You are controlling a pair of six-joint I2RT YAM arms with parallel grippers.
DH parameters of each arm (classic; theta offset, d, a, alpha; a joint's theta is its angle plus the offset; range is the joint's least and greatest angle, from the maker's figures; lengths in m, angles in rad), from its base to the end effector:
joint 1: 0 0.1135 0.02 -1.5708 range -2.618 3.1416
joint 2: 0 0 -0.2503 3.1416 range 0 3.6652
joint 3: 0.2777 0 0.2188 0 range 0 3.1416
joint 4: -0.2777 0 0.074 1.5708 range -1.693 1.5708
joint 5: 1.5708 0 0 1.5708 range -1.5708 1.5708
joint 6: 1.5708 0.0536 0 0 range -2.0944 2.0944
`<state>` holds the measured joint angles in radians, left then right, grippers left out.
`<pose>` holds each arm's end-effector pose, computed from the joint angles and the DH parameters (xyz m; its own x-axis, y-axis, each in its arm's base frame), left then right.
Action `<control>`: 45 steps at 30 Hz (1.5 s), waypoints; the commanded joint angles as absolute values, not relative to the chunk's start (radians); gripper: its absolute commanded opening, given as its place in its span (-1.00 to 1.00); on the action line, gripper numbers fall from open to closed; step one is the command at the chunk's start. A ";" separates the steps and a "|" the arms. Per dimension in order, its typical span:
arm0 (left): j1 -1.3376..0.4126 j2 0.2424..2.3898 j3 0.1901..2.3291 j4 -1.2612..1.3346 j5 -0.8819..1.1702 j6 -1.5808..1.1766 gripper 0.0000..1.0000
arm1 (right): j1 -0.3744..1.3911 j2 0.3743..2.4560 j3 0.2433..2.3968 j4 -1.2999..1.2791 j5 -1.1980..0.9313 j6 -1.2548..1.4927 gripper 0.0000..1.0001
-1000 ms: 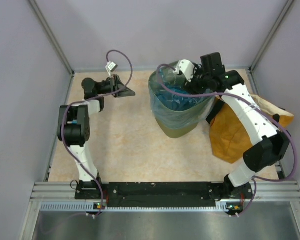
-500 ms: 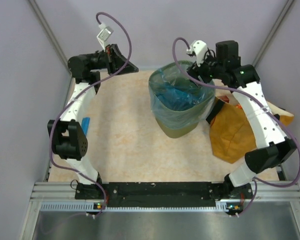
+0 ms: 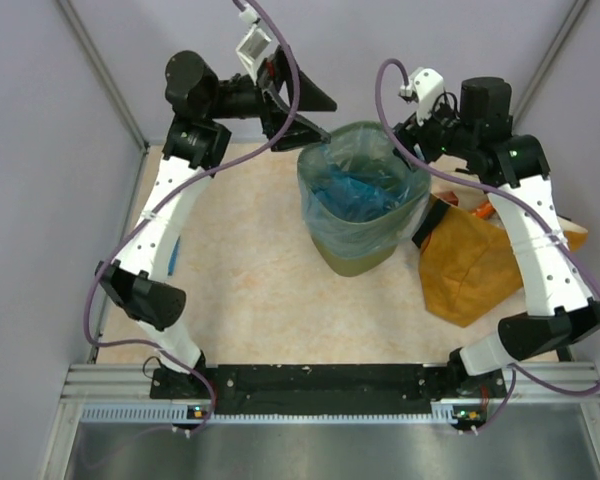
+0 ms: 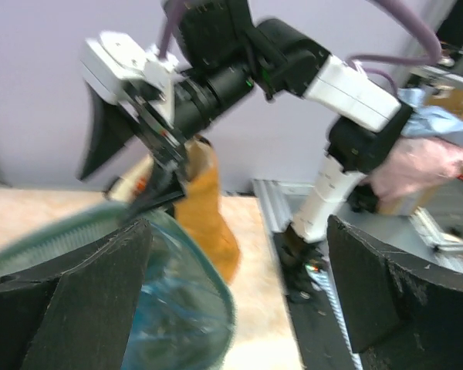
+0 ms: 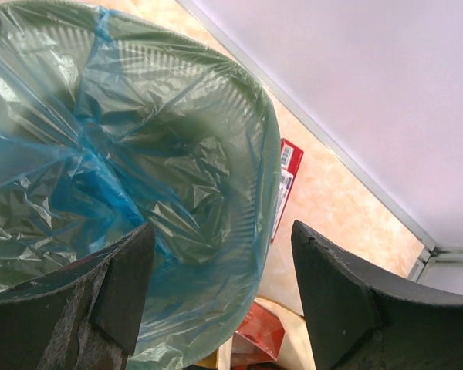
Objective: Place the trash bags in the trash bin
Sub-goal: Place the trash bag in the trash bin.
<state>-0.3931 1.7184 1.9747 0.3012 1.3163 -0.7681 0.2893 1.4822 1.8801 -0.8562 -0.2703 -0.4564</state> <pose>0.2752 -0.1703 0.5187 -0.2426 -0.0888 -0.9661 0.9545 -0.1998 -0.2213 0.2655 0.0940 0.4441 -0.1583 -0.4903 -0.8571 -0.6397 0.7122 -0.2892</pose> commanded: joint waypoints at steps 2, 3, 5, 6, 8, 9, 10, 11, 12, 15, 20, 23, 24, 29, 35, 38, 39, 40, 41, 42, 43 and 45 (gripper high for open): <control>-0.408 1.850 2.329 -0.349 1.138 -0.280 0.95 | 0.270 1.434 1.944 -0.830 -0.276 -0.411 0.42; -0.413 1.885 2.408 -0.462 1.099 -0.194 0.95 | 0.264 1.431 1.948 -0.830 -0.270 -0.407 0.42; -0.434 1.940 2.512 -0.677 0.963 -0.008 0.96 | 0.256 1.417 1.951 -0.830 -0.246 -0.403 0.42; -0.452 1.942 2.513 -0.740 0.900 0.121 0.97 | 0.252 1.413 1.950 -0.831 -0.238 -0.406 0.43; -0.503 1.945 2.481 -0.846 0.697 0.336 0.97 | 0.242 1.396 1.941 -0.830 -0.215 -0.407 0.43; -0.538 1.951 2.458 -0.883 0.619 0.400 0.97 | 0.238 1.391 1.939 -0.830 -0.209 -0.402 0.43; -0.564 1.966 2.447 -0.915 0.556 0.447 0.97 | 0.230 1.384 1.936 -0.828 -0.204 -0.393 0.43; -0.584 1.982 2.445 -0.942 0.511 0.478 0.98 | 0.223 1.373 1.934 -0.828 -0.199 -0.376 0.43; -0.604 1.997 2.450 -0.969 0.470 0.506 0.97 | 0.213 1.364 1.925 -0.828 -0.201 -0.364 0.43; -0.647 2.037 2.448 -0.996 0.387 0.534 0.96 | 0.204 1.332 1.875 -0.819 -0.198 -0.338 0.43; -0.709 2.106 2.459 -1.038 0.237 0.580 0.96 | 0.199 1.299 1.781 -0.811 -0.152 -0.325 0.43; -0.724 2.151 2.482 -1.086 0.178 0.598 0.96 | 0.189 1.293 1.746 -0.805 -0.153 -0.316 0.43; -0.726 2.157 2.483 -1.100 0.173 0.606 0.96 | 0.187 1.296 1.737 -0.801 -0.153 -0.311 0.43; -0.727 2.206 2.480 -1.157 0.144 0.623 0.96 | 0.173 1.305 1.668 -0.747 -0.147 -0.253 0.43; -0.733 2.238 2.474 -1.170 0.150 0.644 0.96 | 0.137 1.292 1.628 -0.698 -0.167 -0.224 0.43; -0.738 2.259 2.462 -1.169 0.152 0.646 0.96 | 0.117 1.278 1.618 -0.687 -0.178 -0.222 0.43; -0.738 2.264 2.461 -1.166 0.153 0.646 0.96 | 0.111 1.273 1.615 -0.687 -0.182 -0.222 0.43; -0.738 2.269 2.454 -1.157 0.156 0.640 0.96 | 0.100 1.269 1.611 -0.684 -0.187 -0.222 0.43; -0.738 2.269 2.448 -1.146 0.167 0.635 0.96 | 0.094 1.264 1.602 -0.684 -0.193 -0.222 0.43; -0.738 2.266 2.436 -1.138 0.179 0.634 0.97 | 0.084 1.259 1.594 -0.683 -0.199 -0.222 0.43; -0.739 2.264 2.427 -1.126 0.186 0.632 0.96 | 0.077 1.253 1.583 -0.681 -0.205 -0.222 0.43; -0.741 2.272 2.422 -1.115 0.186 0.635 0.96 | 0.066 1.247 1.566 -0.677 -0.210 -0.225 0.43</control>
<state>-0.7349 2.2669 2.4325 -1.1538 0.1665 0.6308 0.0944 1.2961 1.5864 -0.7261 -0.1818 -0.2409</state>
